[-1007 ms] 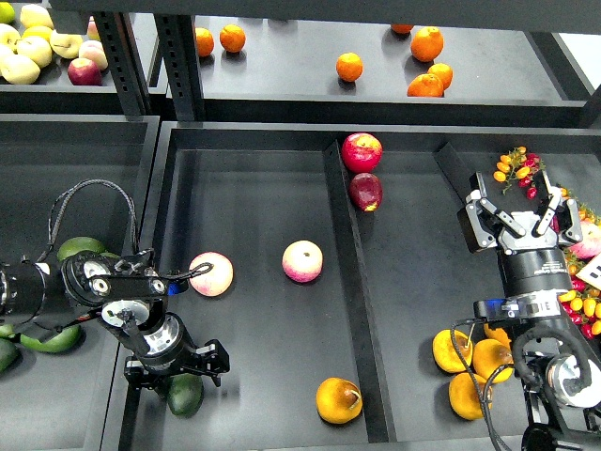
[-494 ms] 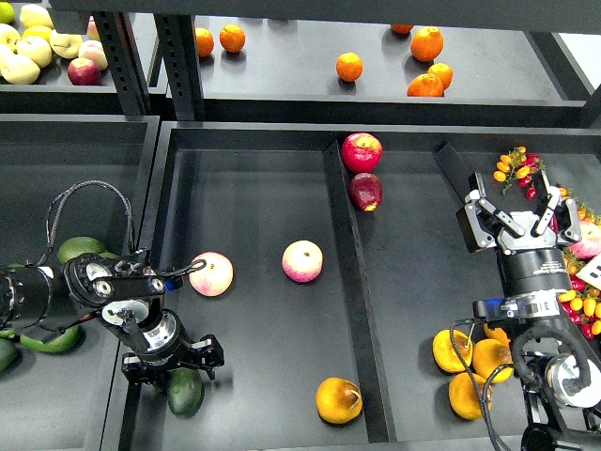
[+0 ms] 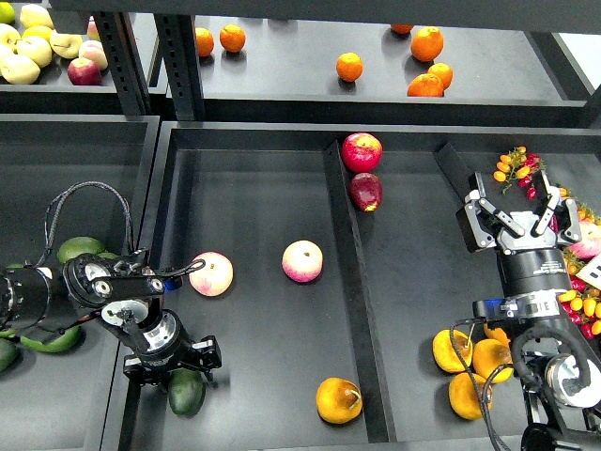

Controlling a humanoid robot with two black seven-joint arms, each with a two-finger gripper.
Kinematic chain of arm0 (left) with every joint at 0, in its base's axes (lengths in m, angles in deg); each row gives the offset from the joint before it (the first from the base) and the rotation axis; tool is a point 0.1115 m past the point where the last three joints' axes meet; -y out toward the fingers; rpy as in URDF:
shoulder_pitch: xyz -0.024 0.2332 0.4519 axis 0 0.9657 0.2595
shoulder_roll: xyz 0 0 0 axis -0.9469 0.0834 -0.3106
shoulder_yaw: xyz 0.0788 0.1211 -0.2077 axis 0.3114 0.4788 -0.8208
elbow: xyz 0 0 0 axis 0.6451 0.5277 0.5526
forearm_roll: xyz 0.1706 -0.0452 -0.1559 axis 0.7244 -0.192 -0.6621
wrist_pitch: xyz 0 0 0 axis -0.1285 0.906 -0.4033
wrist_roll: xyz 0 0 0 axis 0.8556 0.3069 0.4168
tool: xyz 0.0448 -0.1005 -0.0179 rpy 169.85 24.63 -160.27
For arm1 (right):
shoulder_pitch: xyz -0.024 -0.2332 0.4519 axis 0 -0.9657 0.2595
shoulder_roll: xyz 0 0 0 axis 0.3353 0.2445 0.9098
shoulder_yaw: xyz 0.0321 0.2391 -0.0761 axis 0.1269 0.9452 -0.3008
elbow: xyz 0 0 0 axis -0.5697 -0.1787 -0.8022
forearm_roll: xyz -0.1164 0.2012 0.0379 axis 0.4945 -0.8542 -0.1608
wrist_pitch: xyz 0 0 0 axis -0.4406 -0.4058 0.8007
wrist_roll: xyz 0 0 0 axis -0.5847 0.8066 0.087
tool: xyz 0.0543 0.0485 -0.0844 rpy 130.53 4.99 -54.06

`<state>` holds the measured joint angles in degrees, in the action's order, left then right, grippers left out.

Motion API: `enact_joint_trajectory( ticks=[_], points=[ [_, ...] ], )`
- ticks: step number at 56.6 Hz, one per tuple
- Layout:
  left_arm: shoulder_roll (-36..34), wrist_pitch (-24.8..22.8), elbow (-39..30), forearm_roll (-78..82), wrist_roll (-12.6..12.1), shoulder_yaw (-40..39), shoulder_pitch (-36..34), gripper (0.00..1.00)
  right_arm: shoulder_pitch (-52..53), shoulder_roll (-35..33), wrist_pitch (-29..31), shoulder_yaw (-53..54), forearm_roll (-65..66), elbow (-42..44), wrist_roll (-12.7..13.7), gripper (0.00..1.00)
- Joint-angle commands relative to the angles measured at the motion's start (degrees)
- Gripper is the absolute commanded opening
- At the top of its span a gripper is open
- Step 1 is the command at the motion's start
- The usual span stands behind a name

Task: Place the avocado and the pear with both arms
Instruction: 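Lower the left gripper onto the avocado and close on it, then carry the avocado into the avocado bin and open the left gripper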

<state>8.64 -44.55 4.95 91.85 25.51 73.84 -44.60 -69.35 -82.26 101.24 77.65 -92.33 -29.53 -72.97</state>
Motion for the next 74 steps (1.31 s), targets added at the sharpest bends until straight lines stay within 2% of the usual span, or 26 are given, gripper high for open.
enact_joint_trajectory(
  ticks=[1,34,43,59,74],
  points=[
    [-0.3,0.0,0.0,0.0,0.0,-0.1,-0.1,0.66,0.0,0.0,0.0,0.0,0.0,0.0,0.0,1.00],
    [-0.5,0.0,-0.7,-3.2,0.0,-0.3,-1.7,0.34,0.0,0.0,0.0,0.0,0.0,0.0,0.0,1.00],
    [-1.0,0.0,-1.1,-4.8,0.0,-0.3,-2.7,0.34,0.0,0.0,0.0,-0.1,0.0,0.0,0.0,1.00],
    [-5.5,0.0,-1.3,-5.7,0.0,-1.7,-10.1,0.34,0.0,0.0,0.0,0.0,0.1,0.0,0.0,1.00],
    [-11.3,0.0,-1.4,-5.6,0.0,-3.4,-10.6,0.34,0.0,0.0,0.0,-0.2,0.0,0.0,0.0,1.00]
  ],
)
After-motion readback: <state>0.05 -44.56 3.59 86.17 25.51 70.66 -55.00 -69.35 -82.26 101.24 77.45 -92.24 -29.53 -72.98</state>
